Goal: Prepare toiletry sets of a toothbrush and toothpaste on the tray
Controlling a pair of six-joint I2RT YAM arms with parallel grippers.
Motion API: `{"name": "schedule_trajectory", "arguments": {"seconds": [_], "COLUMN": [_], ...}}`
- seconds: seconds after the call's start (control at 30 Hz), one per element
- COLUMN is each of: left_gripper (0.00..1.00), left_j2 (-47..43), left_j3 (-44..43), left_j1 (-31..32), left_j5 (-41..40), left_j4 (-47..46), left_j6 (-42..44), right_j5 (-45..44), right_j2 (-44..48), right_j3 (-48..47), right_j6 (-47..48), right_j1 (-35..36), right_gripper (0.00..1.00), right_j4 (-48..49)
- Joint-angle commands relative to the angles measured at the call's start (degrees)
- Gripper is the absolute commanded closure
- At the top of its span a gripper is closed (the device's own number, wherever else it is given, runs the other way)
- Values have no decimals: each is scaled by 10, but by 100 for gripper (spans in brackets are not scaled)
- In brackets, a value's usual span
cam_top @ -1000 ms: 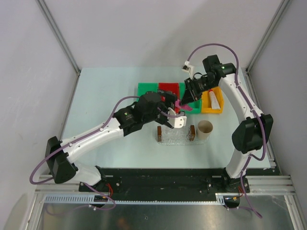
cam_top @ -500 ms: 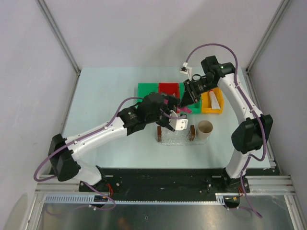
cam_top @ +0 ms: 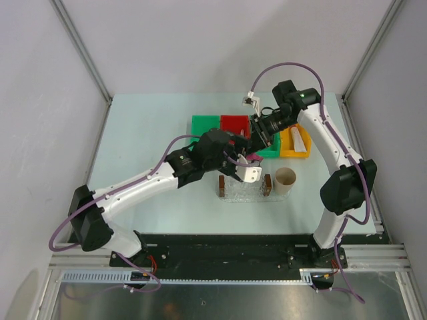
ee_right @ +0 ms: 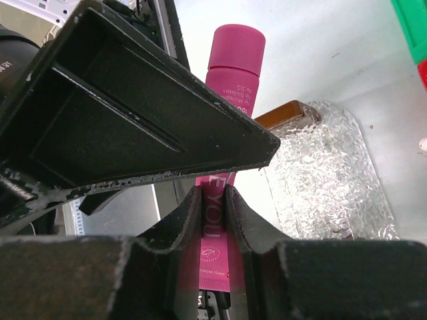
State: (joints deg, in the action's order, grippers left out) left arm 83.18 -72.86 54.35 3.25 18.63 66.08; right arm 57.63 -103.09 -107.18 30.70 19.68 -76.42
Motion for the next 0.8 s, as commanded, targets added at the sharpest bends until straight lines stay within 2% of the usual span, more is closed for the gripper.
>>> {"name": "schedule_trajectory", "arguments": {"seconds": [0.0,0.13,0.3,0.33,0.5,0.57,0.77], "left_gripper": [19,39,55,62,83,99,100], "left_j2": [-3,-9,-11,-10,-7,-6,-14], "left_j3": [6,17,21,21,21,20,24], "left_j1": [-3,-3,-2,-2,-2,-2,-3], "left_j5": [16,17,11,10,7,5,-1], "left_j4": [-7,-7,-7,-7,-7,-6,-7], "left_j6": [13,7,-2,-4,-10,-15,-32], "right_j5": [26,24,29,28,28,26,11], "right_j2": [5,3,-3,-4,2,3,19], "right_j3": [-25,-23,-27,-27,-26,-25,-24], "right_j6": [18,20,21,21,22,23,6], "right_j1": [3,4,4,6,5,5,-6], "right_gripper": [88,88,88,87,86,82,59], "right_j4": [-46,-47,-49,-49,-50,-50,-37]}}
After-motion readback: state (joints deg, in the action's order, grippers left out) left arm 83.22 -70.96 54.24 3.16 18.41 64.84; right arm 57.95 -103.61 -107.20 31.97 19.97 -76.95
